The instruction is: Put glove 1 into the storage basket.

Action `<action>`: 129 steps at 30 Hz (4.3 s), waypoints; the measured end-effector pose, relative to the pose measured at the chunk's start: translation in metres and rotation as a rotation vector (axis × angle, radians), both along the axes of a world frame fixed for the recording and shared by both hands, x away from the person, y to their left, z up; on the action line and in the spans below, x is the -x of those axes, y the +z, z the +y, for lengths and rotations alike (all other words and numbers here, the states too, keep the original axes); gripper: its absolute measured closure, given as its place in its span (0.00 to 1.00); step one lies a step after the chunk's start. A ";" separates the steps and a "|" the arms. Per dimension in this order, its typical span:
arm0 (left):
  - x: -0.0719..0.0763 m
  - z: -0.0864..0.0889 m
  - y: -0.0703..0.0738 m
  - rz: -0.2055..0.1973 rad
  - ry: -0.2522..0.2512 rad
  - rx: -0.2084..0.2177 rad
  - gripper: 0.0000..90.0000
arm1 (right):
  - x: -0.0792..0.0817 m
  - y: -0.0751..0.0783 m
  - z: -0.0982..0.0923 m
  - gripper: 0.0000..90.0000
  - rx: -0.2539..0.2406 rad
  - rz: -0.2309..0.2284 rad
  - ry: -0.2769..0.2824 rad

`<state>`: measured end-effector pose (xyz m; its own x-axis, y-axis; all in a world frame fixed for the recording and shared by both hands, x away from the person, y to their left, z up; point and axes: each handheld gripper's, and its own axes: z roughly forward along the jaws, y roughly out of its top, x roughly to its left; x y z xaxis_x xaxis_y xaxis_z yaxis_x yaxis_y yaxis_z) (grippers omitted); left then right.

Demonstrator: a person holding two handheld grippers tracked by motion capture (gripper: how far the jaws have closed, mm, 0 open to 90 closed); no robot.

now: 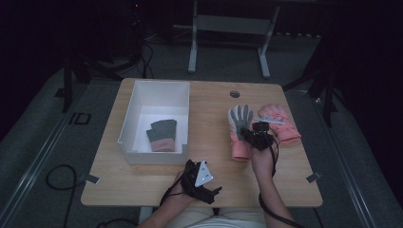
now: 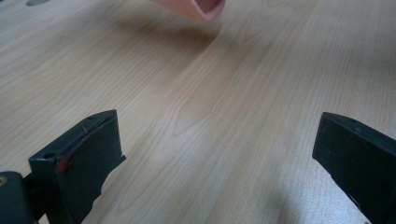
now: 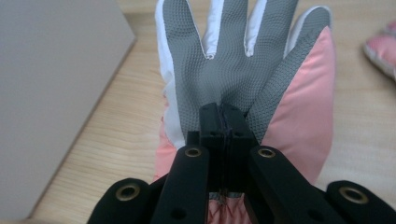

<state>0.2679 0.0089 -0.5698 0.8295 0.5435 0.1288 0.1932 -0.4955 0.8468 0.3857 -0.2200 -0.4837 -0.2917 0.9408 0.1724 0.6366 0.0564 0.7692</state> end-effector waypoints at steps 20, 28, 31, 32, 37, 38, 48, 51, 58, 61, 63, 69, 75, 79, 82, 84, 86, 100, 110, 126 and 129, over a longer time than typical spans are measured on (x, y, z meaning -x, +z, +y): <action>0.000 0.000 -0.001 0.024 -0.017 0.010 0.01 | -0.020 -0.055 0.017 0.96 0.064 0.106 0.053; -0.001 0.001 -0.002 0.022 -0.005 0.015 0.01 | -0.018 -0.042 0.015 0.81 0.038 0.071 0.084; -0.001 0.001 -0.002 0.026 -0.008 0.015 0.01 | -0.015 -0.029 0.005 0.81 0.030 0.034 0.110; -0.001 0.001 -0.002 0.025 -0.008 0.016 0.01 | -0.015 -0.024 0.000 0.81 0.026 0.015 0.123; -0.001 0.001 -0.002 0.025 -0.011 0.020 0.01 | -0.015 -0.004 -0.034 0.79 0.054 -0.057 0.130; -0.001 0.001 -0.002 0.025 -0.012 0.024 0.01 | -0.016 -0.002 -0.042 0.79 0.056 -0.066 0.130; -0.002 0.000 -0.002 0.025 -0.003 0.019 0.01 | -0.029 0.000 -0.125 0.78 0.116 -0.092 0.067; -0.002 0.000 -0.002 0.023 -0.003 0.018 0.01 | -0.036 -0.003 -0.148 0.78 0.138 -0.084 0.038; -0.002 0.000 -0.002 0.023 -0.002 0.017 0.01 | -0.055 -0.006 -0.179 0.74 0.153 -0.064 0.008; -0.002 0.000 -0.002 0.022 -0.005 0.016 0.01 | -0.064 -0.006 -0.184 0.73 0.144 -0.060 0.007; -0.002 0.000 -0.002 0.024 -0.005 0.016 0.01 | -0.071 -0.007 -0.185 0.72 0.140 -0.057 0.011; -0.001 0.000 -0.002 0.022 -0.005 0.019 0.01 | -0.087 -0.013 -0.182 0.69 0.164 -0.049 0.017; -0.002 0.001 -0.002 0.027 -0.008 0.017 0.01 | -0.097 -0.027 -0.178 0.66 0.179 -0.045 0.008; -0.002 0.001 -0.002 0.027 -0.010 0.018 0.01 | -0.104 -0.031 -0.176 0.67 0.197 -0.041 0.011; -0.002 0.001 -0.002 0.026 -0.009 0.019 0.01 | -0.108 -0.038 -0.174 0.67 0.213 -0.024 0.021; -0.002 0.001 -0.003 0.027 -0.008 0.020 0.01 | -0.110 -0.044 -0.173 0.69 0.236 -0.011 0.027; -0.002 0.001 -0.003 0.026 -0.008 0.017 0.01 | -0.110 -0.049 -0.170 0.71 0.274 -0.023 0.039; -0.002 0.001 -0.003 0.021 -0.018 0.023 0.01 | -0.104 -0.037 -0.166 0.99 0.229 0.015 -0.053; -0.001 0.000 -0.002 0.010 -0.021 0.016 0.01 | -0.056 0.002 -0.148 0.99 0.192 -0.034 -0.177; 0.001 -0.001 0.000 0.000 -0.028 0.019 0.01 | 0.009 -0.001 -0.131 0.99 0.149 -0.036 -0.280; 0.002 -0.001 0.000 -0.006 -0.032 0.017 0.01 | 0.008 -0.010 -0.129 0.99 0.157 -0.025 -0.272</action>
<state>0.2656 0.0079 -0.5698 0.8459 0.5186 0.1247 0.1724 -0.4871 0.8561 0.3773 -0.3490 -0.4935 -0.0278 0.9995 0.0153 0.6258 0.0055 0.7800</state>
